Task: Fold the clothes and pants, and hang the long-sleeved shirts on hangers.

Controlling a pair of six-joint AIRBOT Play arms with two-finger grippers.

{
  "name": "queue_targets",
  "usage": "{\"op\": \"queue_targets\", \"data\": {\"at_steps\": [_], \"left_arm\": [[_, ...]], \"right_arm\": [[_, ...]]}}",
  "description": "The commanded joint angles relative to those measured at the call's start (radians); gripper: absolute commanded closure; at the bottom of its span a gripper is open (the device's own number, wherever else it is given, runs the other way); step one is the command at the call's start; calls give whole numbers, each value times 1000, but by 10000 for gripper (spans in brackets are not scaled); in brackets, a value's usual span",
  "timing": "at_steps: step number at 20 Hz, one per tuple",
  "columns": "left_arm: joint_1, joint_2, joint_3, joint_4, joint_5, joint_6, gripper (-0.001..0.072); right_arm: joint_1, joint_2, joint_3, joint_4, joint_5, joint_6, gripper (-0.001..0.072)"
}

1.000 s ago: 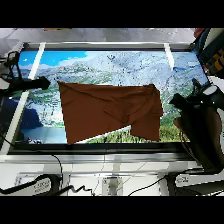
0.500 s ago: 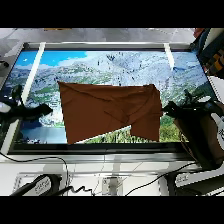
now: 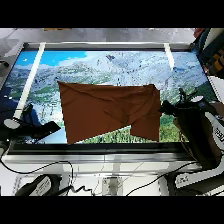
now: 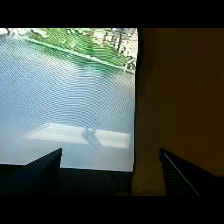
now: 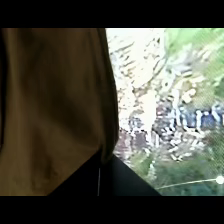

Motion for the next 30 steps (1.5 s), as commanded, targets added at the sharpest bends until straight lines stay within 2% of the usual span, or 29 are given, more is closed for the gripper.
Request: {"op": "queue_targets", "data": {"at_steps": [1,4,6,9,11,12,14,16,17,18,22,26,30], "left_arm": [[1,4,-31,1,-13,3,12],[-4,0,-73,0,-41,5,21],[-13,-8,-122,-13,-45,18,134],[-55,-8,-183,-98,-39,103,134],[-106,-9,-202,-116,21,117,137],[-128,-10,-202,-121,55,116,171],[-163,-12,-202,-186,70,116,345],[-186,-12,-201,-211,71,117,601],[-186,-12,-200,-211,71,117,677],[-185,-12,-198,-210,71,117,696],[-181,-10,-94,-210,66,121,696],[-153,15,220,-206,-8,121,696],[-37,92,574,-207,-22,121,697]], "right_arm": [[5,1,0,4,-6,-1,700],[4,1,0,4,-6,-1,700],[5,1,0,4,-6,-1,700],[5,1,0,4,-6,0,700],[5,1,0,5,-6,0,699],[5,1,0,5,-3,0,700],[5,1,0,5,8,0,699],[4,2,0,5,20,-1,700],[5,5,4,3,26,-1,700],[5,12,13,3,35,-1,700],[5,94,93,0,99,-47,701],[5,275,175,-42,151,-54,701],[5,535,238,-59,159,-54,701]]}}
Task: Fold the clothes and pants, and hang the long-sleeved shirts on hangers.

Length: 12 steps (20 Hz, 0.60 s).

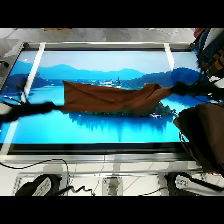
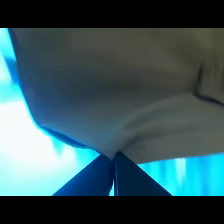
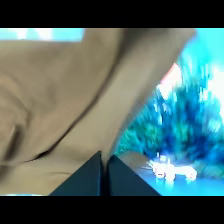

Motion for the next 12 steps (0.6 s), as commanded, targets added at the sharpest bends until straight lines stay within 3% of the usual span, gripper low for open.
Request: {"op": "queue_targets", "data": {"at_steps": [1,4,8,12], "left_arm": [[98,71,298,-1,-8,0,697],[175,177,433,-1,116,0,696],[209,353,441,0,418,0,696],[209,475,441,5,614,0,696]], "right_arm": [[1,230,66,-15,12,-4,701],[1,431,142,-10,-6,-3,700],[1,650,248,7,-30,-2,700],[1,807,307,63,-103,-2,700]]}}
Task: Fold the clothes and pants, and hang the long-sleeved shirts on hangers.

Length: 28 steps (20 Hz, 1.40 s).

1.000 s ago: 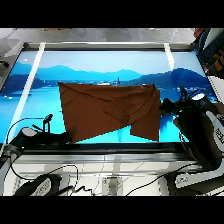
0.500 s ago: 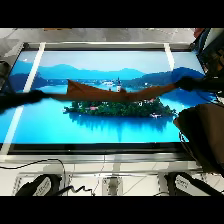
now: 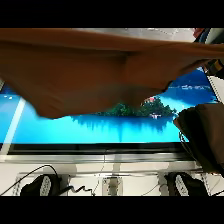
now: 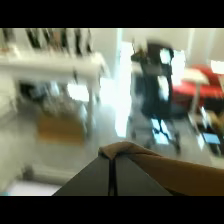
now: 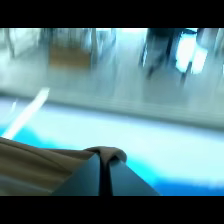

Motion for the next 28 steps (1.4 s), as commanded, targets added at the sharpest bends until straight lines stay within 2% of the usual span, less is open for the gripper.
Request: {"op": "queue_targets", "data": {"at_steps": [1,3,6,8,12,13,15,18,21,26,28], "left_arm": [[9,106,12,24,214,0,696],[9,129,12,61,249,0,696],[9,112,6,95,214,0,697],[9,67,6,114,68,0,696],[6,-145,2,129,-380,0,696],[-3,-219,0,129,-457,0,697],[-39,-393,-14,129,-525,4,696],[-122,-650,-17,129,-462,85,697],[-182,-855,-17,101,-248,96,697],[-246,-974,-17,41,82,97,697],[-258,-986,-17,41,126,97,697]], "right_arm": [[0,140,49,71,-74,2,700],[0,167,49,121,-114,2,701],[0,135,50,114,-135,2,700],[0,64,50,85,-125,2,701],[0,-174,45,72,-21,41,701],[1,-259,43,71,38,63,701],[18,-438,32,73,146,64,700],[87,-703,8,63,135,58,700],[143,-933,8,63,-41,60,700],[190,-1135,8,61,-325,61,700],[194,-1171,8,52,-366,61,700]]}}
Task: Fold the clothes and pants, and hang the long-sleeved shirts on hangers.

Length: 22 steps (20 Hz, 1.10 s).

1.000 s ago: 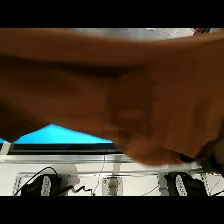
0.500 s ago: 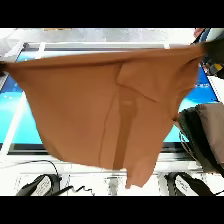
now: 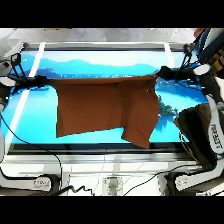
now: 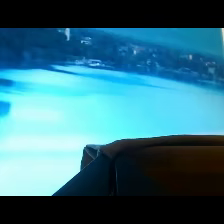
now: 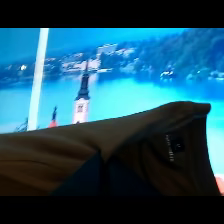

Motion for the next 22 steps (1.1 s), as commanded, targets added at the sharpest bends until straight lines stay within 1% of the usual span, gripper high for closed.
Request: {"op": "queue_targets", "data": {"at_steps": [1,2,4,6,7,9,10,11,13,14,16,17,18,19,20,21,22], "left_arm": [[-31,-57,-1,-13,143,4,697],[-32,-67,-1,-13,125,4,697],[-32,-88,-2,2,27,4,697],[-20,-95,-2,129,-141,0,697],[-13,-95,-2,197,-237,-16,697],[-2,-96,-2,261,-407,-23,697],[0,-99,-2,282,-458,-23,697],[0,-105,-2,310,-481,-23,697],[1,-119,-2,319,-482,-54,697],[1,-129,-2,319,-483,-58,697],[-5,-149,-2,293,-484,-60,697],[-7,-156,-2,272,-484,-60,686],[-11,-162,-2,250,-483,-60,573],[-11,-163,-2,237,-482,-60,258],[-11,-163,0,224,-482,-61,-13],[-11,-161,5,219,-503,-60,11],[-7,-156,13,228,-546,-60,12]], "right_arm": [[17,-104,0,-23,-120,1,700],[18,-116,0,-41,-109,2,700],[17,-135,0,-69,-59,2,700],[17,-139,0,-106,15,3,700],[17,-138,0,-119,58,3,700],[14,-138,0,-164,136,3,700],[14,-138,0,-211,168,6,700],[14,-138,1,-258,190,26,700],[14,-138,1,-364,212,124,700],[14,-138,0,-395,219,153,700],[14,-138,1,-398,227,163,700],[14,-138,1,-391,229,163,672],[15,-138,1,-382,229,163,482],[15,-137,1,-368,229,163,221],[15,-137,8,-365,240,163,181],[14,-136,25,-373,272,163,182],[8,-130,41,-394,311,163,203]]}}
